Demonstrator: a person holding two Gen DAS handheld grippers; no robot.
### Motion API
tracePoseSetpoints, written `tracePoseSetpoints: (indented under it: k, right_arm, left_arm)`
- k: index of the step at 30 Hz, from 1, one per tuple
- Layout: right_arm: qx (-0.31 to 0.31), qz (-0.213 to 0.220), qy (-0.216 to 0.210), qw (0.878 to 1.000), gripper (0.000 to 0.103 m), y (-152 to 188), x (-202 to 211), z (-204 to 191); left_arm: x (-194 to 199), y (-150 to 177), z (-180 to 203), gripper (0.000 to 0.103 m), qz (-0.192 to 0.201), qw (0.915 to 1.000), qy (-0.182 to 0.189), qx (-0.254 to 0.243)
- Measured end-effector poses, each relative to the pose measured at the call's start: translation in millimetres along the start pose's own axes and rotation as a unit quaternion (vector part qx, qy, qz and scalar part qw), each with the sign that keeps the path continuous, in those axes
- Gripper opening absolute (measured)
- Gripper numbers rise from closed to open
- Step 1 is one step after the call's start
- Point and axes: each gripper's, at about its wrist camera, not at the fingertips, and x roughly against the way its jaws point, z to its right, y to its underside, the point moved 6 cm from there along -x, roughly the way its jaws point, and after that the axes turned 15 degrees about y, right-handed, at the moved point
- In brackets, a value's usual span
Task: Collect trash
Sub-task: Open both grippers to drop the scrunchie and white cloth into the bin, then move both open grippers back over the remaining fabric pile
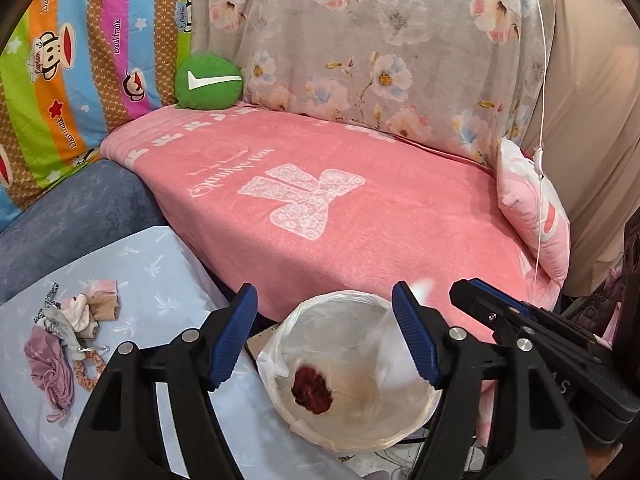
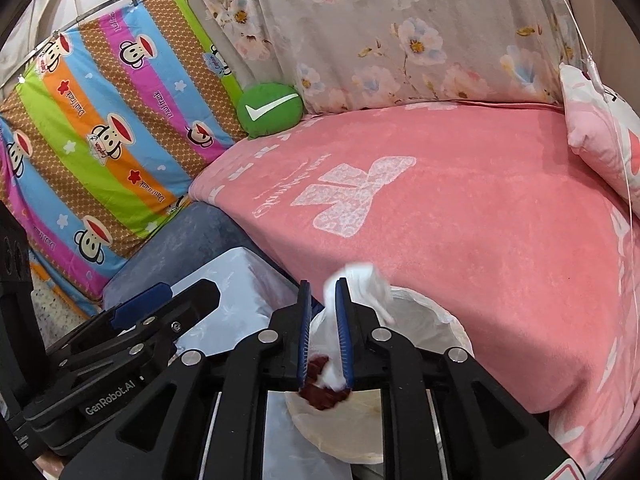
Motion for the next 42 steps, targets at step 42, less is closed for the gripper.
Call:
tracePoseSetpoints:
  k: [42]
  right_arm:
    - [0.128,-0.064,-0.067,0.987,0.031,75.5,-26.7,-176.0]
  left_arm:
    - [81.5,59.1,-159.4,0.067,0.015,0.9848,-0.115,0.129]
